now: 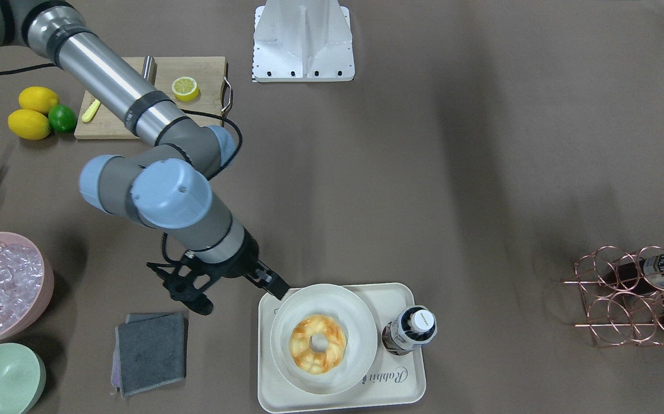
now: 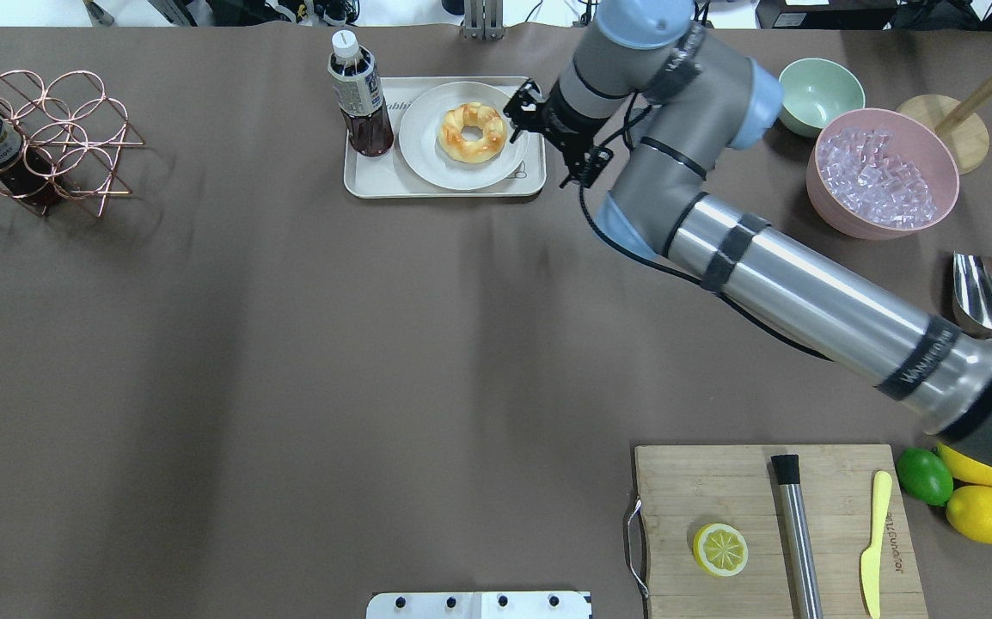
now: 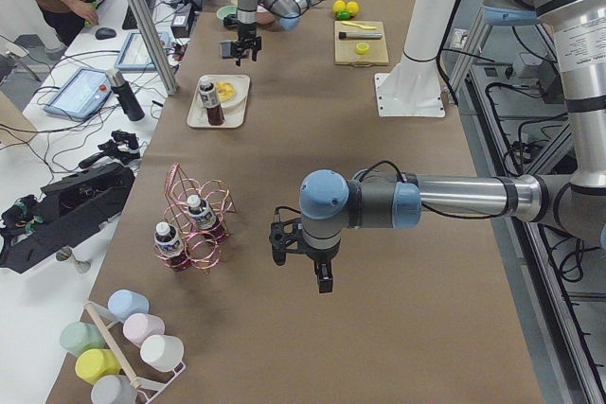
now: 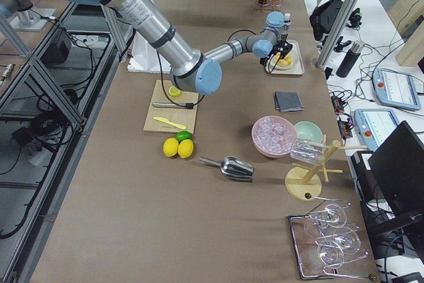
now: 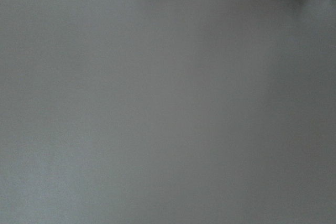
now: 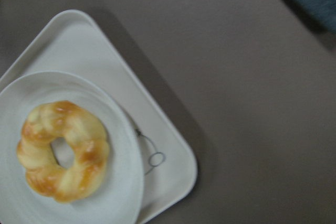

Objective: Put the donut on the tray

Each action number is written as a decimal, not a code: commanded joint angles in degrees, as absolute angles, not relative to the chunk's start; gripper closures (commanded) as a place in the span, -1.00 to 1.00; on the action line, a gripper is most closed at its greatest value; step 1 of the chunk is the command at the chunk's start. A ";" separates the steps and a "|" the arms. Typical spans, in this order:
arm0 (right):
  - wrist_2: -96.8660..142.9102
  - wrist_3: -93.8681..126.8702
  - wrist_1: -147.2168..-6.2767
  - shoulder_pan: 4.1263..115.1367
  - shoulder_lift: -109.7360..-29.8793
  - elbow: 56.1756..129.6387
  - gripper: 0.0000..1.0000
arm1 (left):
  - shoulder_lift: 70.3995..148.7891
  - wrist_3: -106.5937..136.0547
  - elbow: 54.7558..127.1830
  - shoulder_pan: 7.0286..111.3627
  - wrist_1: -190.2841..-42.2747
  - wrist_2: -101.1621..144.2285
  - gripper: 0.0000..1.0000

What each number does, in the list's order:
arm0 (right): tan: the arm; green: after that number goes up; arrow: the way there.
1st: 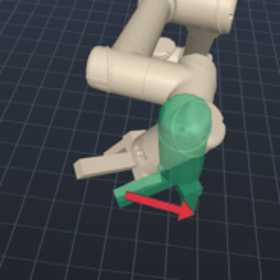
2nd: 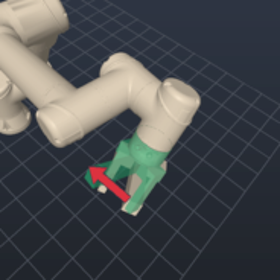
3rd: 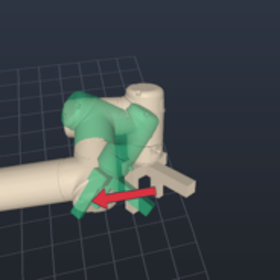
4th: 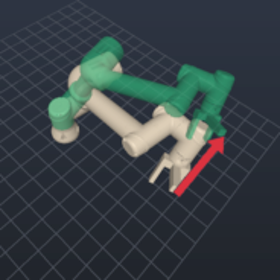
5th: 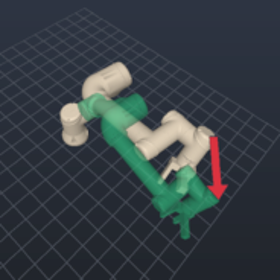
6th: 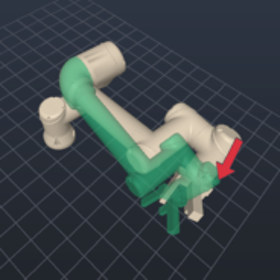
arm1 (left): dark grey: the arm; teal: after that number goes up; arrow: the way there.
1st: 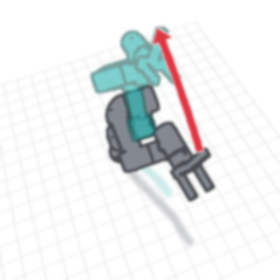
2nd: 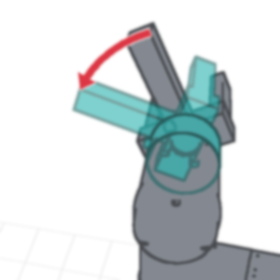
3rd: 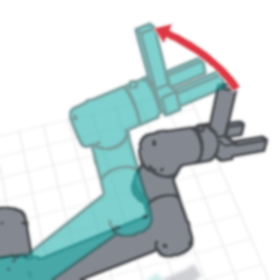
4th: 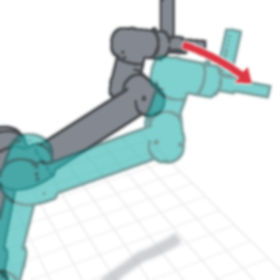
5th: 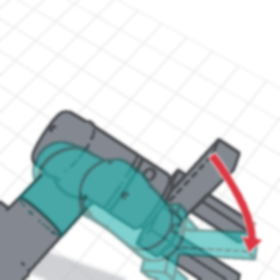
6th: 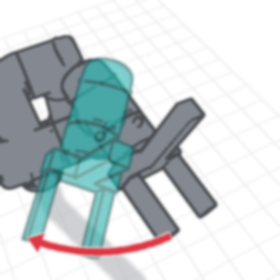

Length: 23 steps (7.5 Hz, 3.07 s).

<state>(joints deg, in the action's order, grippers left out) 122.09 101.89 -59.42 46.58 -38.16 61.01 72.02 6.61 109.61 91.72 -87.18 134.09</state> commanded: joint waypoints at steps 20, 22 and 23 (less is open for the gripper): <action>132.81 -5.71 -92.11 88.33 -102.22 97.73 -1.00 | 71.98 6.50 108.63 91.50 -87.28 134.30 -0.96; 132.80 -5.71 -92.11 88.50 -102.22 97.82 -1.00 | 72.07 6.50 108.63 91.49 -87.28 134.30 -0.96; 132.72 -5.80 -92.11 88.51 -102.13 97.91 -1.00 | 71.98 6.50 108.63 91.49 -87.28 134.30 -0.96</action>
<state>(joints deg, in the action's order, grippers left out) 132.83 -5.71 -92.12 88.43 -102.21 97.81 72.02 6.50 108.64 91.50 -87.27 134.27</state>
